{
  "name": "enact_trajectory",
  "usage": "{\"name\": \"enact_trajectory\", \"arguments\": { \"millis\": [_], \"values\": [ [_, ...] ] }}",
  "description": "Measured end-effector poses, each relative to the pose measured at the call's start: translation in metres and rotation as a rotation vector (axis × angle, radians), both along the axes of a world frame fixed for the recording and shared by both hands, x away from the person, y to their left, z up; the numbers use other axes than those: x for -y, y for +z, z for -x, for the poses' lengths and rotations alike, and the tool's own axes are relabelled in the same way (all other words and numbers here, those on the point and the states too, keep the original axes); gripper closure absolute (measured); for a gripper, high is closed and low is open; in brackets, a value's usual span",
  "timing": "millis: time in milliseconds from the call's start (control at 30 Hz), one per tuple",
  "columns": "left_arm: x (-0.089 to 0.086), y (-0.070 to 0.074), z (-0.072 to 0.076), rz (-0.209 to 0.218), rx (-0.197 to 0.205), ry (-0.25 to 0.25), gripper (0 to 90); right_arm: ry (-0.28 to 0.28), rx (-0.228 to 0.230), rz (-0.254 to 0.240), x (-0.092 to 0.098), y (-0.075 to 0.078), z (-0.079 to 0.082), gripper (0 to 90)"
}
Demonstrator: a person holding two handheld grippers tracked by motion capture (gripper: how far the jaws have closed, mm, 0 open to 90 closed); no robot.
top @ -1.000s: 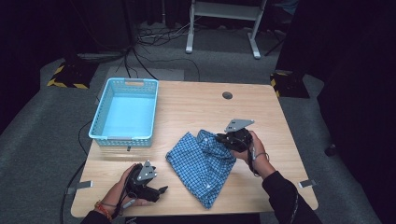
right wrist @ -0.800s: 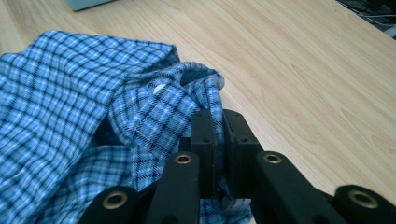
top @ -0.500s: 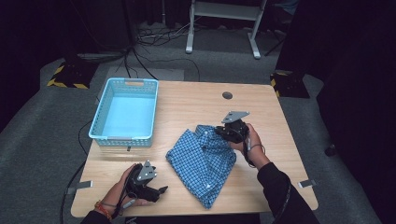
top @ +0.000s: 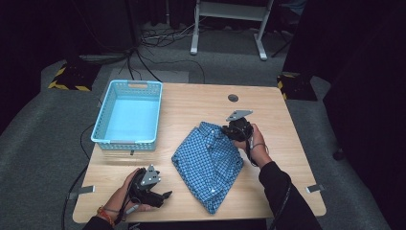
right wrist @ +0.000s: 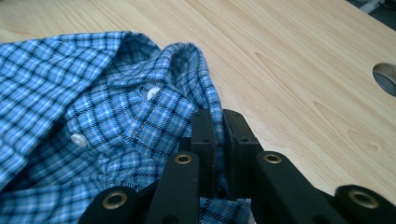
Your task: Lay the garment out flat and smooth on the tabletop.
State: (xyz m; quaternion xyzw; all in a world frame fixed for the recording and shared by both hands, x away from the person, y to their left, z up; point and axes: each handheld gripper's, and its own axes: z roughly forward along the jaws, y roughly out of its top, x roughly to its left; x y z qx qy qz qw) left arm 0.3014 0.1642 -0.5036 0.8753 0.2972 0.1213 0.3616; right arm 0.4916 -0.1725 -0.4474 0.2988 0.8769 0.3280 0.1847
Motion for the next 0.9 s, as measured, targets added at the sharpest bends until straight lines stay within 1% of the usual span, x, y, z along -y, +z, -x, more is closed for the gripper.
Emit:
{"name": "enact_trajectory", "arguments": {
  "millis": [133, 267, 433, 600, 733, 900],
  "values": [
    [0.0, 0.0, 0.0, 0.0, 0.0, 0.0, 15.1, -0.016, -0.01, 0.001, 0.0, -0.003, -0.005, 84.4],
    [0.0, 0.0, 0.0, 0.0, 0.0, 0.0, 15.1, -0.026, -0.016, 0.012, -0.002, -0.006, -0.011, 84.3],
    [0.0, 0.0, 0.0, 0.003, 0.001, 0.0, 15.1, -0.035, -0.018, 0.037, -0.007, -0.008, -0.018, 84.3],
    [0.0, 0.0, 0.0, 0.001, 0.001, 0.0, 15.1, -0.046, -0.022, 0.051, -0.011, -0.011, -0.024, 84.3],
    [0.0, 0.0, 0.0, 0.002, 0.001, 0.0, 15.0, -0.053, -0.027, 0.064, -0.013, -0.013, -0.027, 84.3],
    [0.0, 0.0, 0.0, 0.003, 0.001, 0.0, 15.1, -0.058, -0.037, 0.068, -0.014, -0.016, -0.03, 84.3]
  ]
}}
